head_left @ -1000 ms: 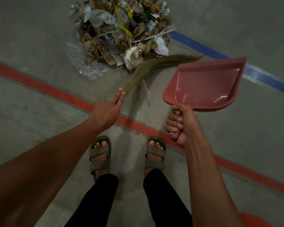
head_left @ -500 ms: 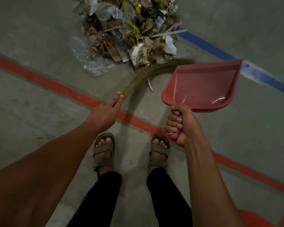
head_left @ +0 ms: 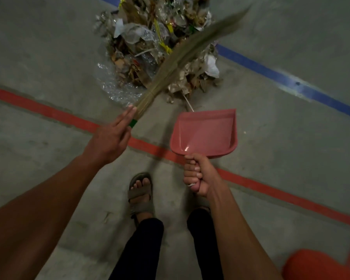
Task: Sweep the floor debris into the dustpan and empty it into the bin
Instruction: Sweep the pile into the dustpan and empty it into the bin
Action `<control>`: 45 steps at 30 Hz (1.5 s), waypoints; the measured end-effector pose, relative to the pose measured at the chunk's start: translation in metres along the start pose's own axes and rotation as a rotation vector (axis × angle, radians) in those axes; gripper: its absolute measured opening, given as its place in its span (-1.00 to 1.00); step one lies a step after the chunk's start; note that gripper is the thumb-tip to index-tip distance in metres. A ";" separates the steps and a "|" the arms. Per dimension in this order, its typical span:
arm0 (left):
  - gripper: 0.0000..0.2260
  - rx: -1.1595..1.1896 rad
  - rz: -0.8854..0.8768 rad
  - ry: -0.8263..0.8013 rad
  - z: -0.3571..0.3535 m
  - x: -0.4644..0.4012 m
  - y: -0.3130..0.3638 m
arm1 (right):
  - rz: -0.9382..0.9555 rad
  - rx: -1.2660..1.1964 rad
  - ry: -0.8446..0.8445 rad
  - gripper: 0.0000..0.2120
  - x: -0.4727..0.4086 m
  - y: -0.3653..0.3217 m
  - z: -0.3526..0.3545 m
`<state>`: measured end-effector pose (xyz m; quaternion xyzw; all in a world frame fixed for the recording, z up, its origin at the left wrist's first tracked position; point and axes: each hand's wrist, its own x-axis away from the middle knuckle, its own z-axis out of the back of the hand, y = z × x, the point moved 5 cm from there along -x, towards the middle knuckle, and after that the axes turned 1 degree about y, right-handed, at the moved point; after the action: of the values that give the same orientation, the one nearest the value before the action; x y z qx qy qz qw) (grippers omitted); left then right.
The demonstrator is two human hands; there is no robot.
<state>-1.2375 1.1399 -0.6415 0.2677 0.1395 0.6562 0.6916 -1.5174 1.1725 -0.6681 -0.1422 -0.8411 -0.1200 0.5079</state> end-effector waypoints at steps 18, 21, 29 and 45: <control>-0.44 0.026 0.066 0.066 -0.041 -0.122 -0.035 | -0.242 -0.280 -0.325 -0.69 -0.127 -0.018 0.012; -0.45 0.044 0.103 0.094 -0.063 -0.144 -0.046 | -0.243 -0.205 -0.354 -0.67 -0.155 -0.047 0.021; -0.43 0.036 0.109 0.098 -0.101 -0.218 -0.059 | -0.143 -0.004 -0.294 -0.65 -0.212 -0.152 -0.015; -0.38 0.025 0.101 -0.050 -0.119 -0.167 -0.065 | -0.104 0.051 -0.252 -0.59 -0.215 -0.163 -0.019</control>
<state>-1.2648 0.9987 -0.8011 0.2992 0.1166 0.6818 0.6573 -1.4660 0.9889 -0.8597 -0.0995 -0.9071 -0.1060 0.3949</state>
